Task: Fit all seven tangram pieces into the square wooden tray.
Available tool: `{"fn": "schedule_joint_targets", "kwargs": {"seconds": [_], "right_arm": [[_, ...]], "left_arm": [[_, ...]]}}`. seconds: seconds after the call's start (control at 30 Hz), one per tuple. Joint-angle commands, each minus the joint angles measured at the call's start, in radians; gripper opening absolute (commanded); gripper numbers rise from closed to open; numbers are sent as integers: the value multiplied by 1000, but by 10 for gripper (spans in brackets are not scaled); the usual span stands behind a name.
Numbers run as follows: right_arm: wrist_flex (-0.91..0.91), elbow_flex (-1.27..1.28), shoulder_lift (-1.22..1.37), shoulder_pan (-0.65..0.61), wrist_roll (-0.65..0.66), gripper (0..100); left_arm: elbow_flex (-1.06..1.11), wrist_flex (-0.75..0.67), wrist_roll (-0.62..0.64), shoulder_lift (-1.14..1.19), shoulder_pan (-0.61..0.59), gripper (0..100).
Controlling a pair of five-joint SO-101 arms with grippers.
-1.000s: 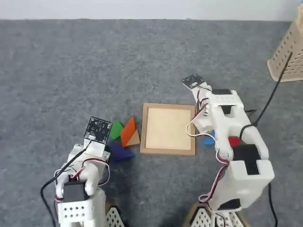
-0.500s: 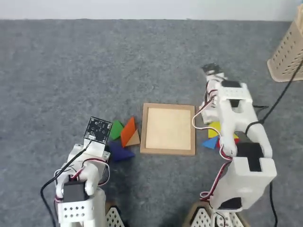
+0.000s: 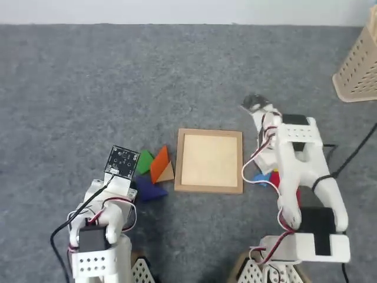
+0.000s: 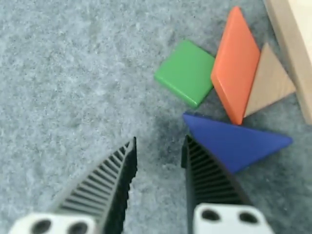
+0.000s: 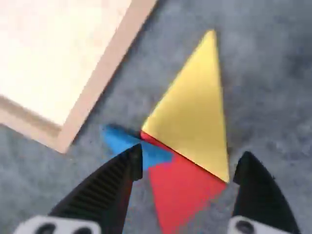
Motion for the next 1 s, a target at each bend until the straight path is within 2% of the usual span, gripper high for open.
{"fn": "schedule_joint_targets", "kwargs": {"seconds": [0.0, 0.1, 0.4, 0.63, 0.97], "right_arm": [[-74, -3, 36, -22, 34, 302], [-85, -44, 127, -22, 28, 302], [-87, -192, 274, -21, -112, 301], [-74, -230, 278, -21, -244, 300], [1, -293, 162, -62, -295, 303]], "left_arm": [[-5, 5, -2, -18, 3, 150], [-5, 5, -2, -18, 3, 150], [-5, 5, -2, -18, 3, 150], [-5, 5, -2, -18, 3, 150], [-5, 5, -2, -18, 3, 150]]}}
